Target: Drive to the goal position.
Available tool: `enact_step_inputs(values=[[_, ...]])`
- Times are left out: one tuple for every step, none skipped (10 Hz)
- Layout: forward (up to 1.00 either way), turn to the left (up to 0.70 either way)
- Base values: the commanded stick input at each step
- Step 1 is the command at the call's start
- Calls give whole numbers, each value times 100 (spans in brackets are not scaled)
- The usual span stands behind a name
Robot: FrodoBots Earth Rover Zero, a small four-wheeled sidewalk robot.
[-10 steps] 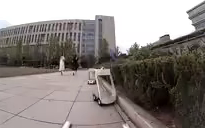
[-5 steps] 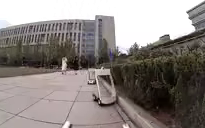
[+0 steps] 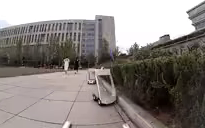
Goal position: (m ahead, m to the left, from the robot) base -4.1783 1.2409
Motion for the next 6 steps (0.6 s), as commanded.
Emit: enact_step_inputs(values=[[6, 0], [6, 0], [6, 0], [6, 0], [6, 0], [6, 0]])
